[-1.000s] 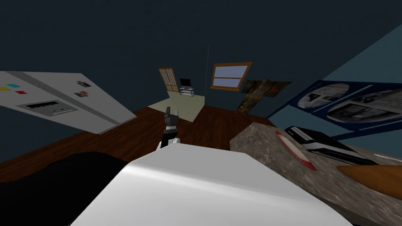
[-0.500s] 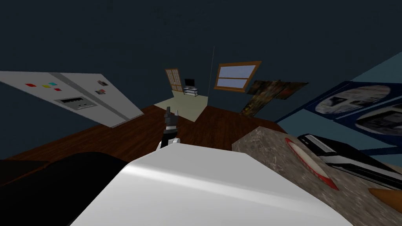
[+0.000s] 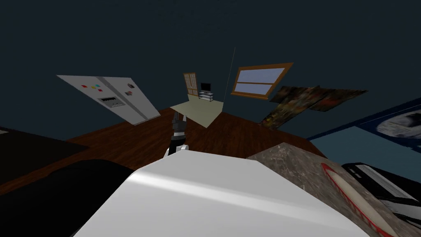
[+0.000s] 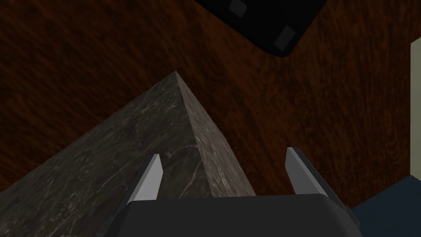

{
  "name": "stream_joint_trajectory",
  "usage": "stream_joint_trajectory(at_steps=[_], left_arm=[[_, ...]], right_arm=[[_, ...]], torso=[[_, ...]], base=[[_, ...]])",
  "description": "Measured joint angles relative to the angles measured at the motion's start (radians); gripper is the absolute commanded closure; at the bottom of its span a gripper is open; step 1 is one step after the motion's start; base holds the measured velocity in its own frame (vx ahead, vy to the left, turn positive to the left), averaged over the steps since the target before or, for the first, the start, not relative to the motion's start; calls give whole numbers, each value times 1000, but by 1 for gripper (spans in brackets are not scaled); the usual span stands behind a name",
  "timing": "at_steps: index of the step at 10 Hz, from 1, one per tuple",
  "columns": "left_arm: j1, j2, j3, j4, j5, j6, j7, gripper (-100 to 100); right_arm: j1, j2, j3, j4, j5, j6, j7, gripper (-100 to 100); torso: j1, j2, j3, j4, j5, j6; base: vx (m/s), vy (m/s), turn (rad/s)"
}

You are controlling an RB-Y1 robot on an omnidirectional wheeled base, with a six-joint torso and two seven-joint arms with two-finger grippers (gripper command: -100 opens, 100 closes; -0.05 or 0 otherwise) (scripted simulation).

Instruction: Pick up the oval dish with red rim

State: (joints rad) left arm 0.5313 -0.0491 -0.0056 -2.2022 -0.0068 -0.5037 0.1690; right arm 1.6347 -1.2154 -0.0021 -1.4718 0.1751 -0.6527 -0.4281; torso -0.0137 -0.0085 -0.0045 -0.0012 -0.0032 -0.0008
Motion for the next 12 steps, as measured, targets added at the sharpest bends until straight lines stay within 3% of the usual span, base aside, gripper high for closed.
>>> stream_joint_trajectory(at_steps=[3,6,7,9,12], left_arm=[[0,0,0,0,0,0,0,0],[0,0,0,0,0,0,0,0],[0,0,0,0,0,0,0,0],[0,0,0,0,0,0,0,0],[0,0,0,0,0,0,0,0]], right_arm=[[27,-74,-5,96,25,-10,-38,-100],[89,-136,-42,130,41,-8,-61,-100],[86,-157,-45,170,52,-17,-71,-100],[85,-211,-60,197,67,-10,-105,-100],[75,-252,-88,201,83,3,-131,-100]], torso=[[-2,-1,-1,0,0,0],[-2,-3,-2,-1,0,1],[-5,-5,-3,-1,-1,0],[-8,-5,-3,-1,-2,1],[-6,-5,-3,-1,-2,2]], base=[[74,-136,252],[98,-170,280],[99,-250,261],[105,-267,208],[71,-238,125]])
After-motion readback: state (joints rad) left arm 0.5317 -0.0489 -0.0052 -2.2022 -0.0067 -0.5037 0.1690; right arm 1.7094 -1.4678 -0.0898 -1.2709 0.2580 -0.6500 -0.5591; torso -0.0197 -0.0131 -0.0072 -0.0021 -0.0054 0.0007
